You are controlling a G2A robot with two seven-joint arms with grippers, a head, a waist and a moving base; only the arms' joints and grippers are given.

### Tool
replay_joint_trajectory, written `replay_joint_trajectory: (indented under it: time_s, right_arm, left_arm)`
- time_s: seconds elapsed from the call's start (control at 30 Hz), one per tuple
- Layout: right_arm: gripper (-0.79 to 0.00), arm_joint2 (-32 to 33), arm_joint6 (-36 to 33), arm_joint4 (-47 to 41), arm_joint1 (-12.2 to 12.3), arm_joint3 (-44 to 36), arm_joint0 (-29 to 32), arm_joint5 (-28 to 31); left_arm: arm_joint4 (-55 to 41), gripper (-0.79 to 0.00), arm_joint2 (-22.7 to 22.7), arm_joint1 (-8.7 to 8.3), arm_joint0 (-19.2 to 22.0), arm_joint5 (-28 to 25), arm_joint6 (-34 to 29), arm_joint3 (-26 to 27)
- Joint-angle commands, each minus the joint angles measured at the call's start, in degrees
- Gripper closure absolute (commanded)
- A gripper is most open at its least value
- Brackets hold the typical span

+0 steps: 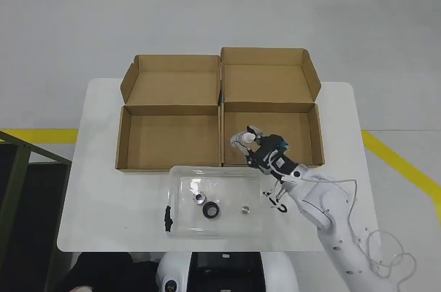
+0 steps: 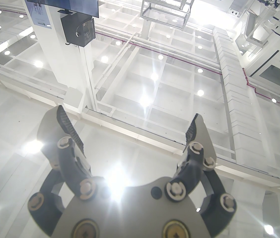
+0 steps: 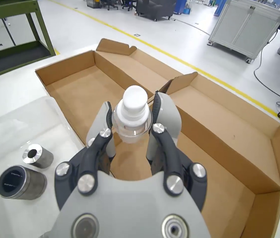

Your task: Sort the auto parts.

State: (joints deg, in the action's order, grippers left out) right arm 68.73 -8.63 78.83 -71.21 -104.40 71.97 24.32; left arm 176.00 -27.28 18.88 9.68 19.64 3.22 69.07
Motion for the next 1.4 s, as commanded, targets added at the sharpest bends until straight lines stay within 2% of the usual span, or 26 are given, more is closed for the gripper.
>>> replay_joint_trajectory:
  time_s: [0.0, 0.5, 0.57, 0.63, 0.73, 0.93, 1.0, 1.03, 1.07, 1.23, 1.37]
  right_arm:
    - [0.000, -0.2, -1.4, 0.3, 0.0, 1.2, -1.3, 0.1]
    - [0.000, -4.8, -6.1, 0.7, -1.1, 12.2, -9.1, -1.6]
    - [-0.034, -5.2, -6.5, 0.8, -1.3, 13.3, -9.9, -1.7]
    - [-0.120, -5.5, -7.0, 0.8, -1.4, 14.3, -10.4, -1.8]
    - [-0.169, -6.0, -7.4, 0.6, -1.5, 15.7, -11.0, -1.5]
    - [-0.191, -6.5, -7.3, 0.3, -1.7, 17.7, -11.9, -1.5]
    - [-0.339, -6.5, -7.3, 0.2, -1.7, 18.0, -12.0, -1.4]
    - [-0.376, -6.4, -7.3, 0.2, -1.7, 17.8, -12.0, -1.4]
    - [-0.785, -6.2, -7.4, 0.2, -1.7, 17.5, -12.0, -1.5]
    - [-0.785, -4.5, -7.3, 0.3, -1.3, 13.5, -11.1, -1.4]
    - [-0.785, -2.3, -8.7, 1.5, -0.6, 7.2, -9.0, 0.7]
  left_arm:
    - [0.0, -0.785, 0.0, 0.00, 0.0, 0.0, 0.0, 0.0]
    - [0.0, -0.785, 0.0, 0.00, 0.0, 0.0, 0.0, 0.0]
    - [0.0, -0.785, 0.0, 0.00, 0.0, 0.0, 0.0, 0.0]
    - [0.0, -0.785, 0.0, 0.00, 0.0, 0.0, 0.0, 0.0]
    - [0.0, -0.785, 0.0, 0.00, 0.0, 0.0, 0.0, 0.0]
    - [0.0, -0.785, 0.0, 0.00, 0.0, 0.0, 0.0, 0.0]
    - [0.0, -0.785, 0.0, 0.00, 0.0, 0.0, 0.0, 0.0]
    - [0.0, -0.785, 0.0, 0.00, 0.0, 0.0, 0.0, 0.0]
    - [0.0, -0.785, 0.0, 0.00, 0.0, 0.0, 0.0, 0.0]
    - [0.0, -0.785, 0.0, 0.00, 0.0, 0.0, 0.0, 0.0]
    - [0.0, -0.785, 0.0, 0.00, 0.0, 0.0, 0.0, 0.0]
